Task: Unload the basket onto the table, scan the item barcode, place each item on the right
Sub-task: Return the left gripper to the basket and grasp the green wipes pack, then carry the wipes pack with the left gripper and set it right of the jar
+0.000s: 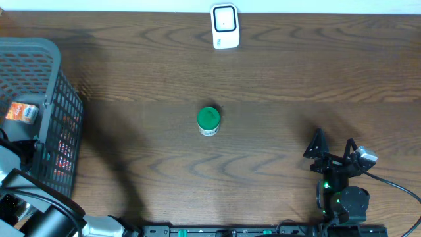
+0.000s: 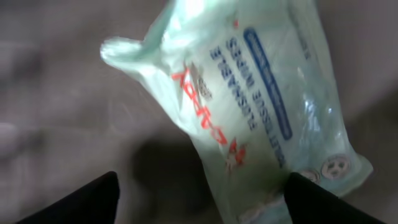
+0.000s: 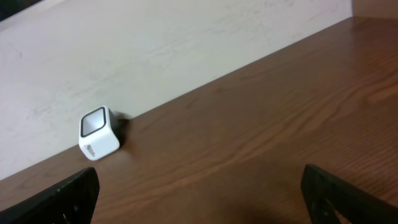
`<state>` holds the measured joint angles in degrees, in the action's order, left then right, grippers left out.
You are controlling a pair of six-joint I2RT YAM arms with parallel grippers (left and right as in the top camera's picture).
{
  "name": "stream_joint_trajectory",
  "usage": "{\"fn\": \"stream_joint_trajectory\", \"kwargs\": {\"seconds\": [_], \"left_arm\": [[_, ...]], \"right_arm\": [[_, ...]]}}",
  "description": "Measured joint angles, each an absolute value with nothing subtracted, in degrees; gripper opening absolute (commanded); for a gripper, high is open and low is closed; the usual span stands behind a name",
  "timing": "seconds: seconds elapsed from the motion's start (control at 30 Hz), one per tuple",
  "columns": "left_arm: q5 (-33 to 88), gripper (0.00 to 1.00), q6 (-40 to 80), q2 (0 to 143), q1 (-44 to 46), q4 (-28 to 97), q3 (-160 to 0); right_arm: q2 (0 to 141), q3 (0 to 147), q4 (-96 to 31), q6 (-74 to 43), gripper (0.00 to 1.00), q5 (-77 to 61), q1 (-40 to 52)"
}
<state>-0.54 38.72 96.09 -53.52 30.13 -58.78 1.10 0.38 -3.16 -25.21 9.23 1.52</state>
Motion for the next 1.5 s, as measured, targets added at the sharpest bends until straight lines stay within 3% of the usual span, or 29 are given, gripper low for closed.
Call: {"fn": "stream_joint_trajectory", "kwargs": {"seconds": [0.3,0.33,0.37,0.43,0.47,0.87,1.27,1.4,1.5], "left_arm": [[-4.7,0.85,38.8,96.3,-53.5,22.0,-56.2],[-4.8,0.71,38.8,96.6,-53.5,21.4,-56.0],[-4.8,0.36,38.7,96.9,-53.5,20.7,-56.0],[-4.5,0.11,39.0,98.2,-53.3,18.8,-56.1],[-4.2,0.08,39.1,98.5,-53.2,18.2,-56.4],[5.4,0.07,39.0,94.4,-53.9,24.3,-57.8],[22.0,0.07,45.1,56.5,-52.6,25.9,-68.3],[32.3,0.08,46.7,49.8,-43.5,26.1,-68.4],[38.5,0.07,45.4,50.8,-26.4,26.7,-67.8]], "right_arm": [[1.1,0.4,-3.2,-25.2,0.99,9.2,1.5],[1.1,0.4,-3.2,-25.2,0.99,9.2,1.5],[1.1,0.4,-3.2,-25.2,0.99,9.2,1.5],[1.1,0.4,-3.2,-25.2,0.99,9.2,1.5],[1.1,0.4,-3.2,-25.2,0.99,9.2,1.5],[1.1,0.4,-3.2,-25.2,0.99,9.2,1.5],[1.1,0.4,-3.2,-25.2,0.99,9.2,1.5],[1.1,0.4,-3.1,-25.2,0.99,9.3,1.5],[1.1,0.4,-3.2,-25.2,0.99,9.2,1.5]]}}
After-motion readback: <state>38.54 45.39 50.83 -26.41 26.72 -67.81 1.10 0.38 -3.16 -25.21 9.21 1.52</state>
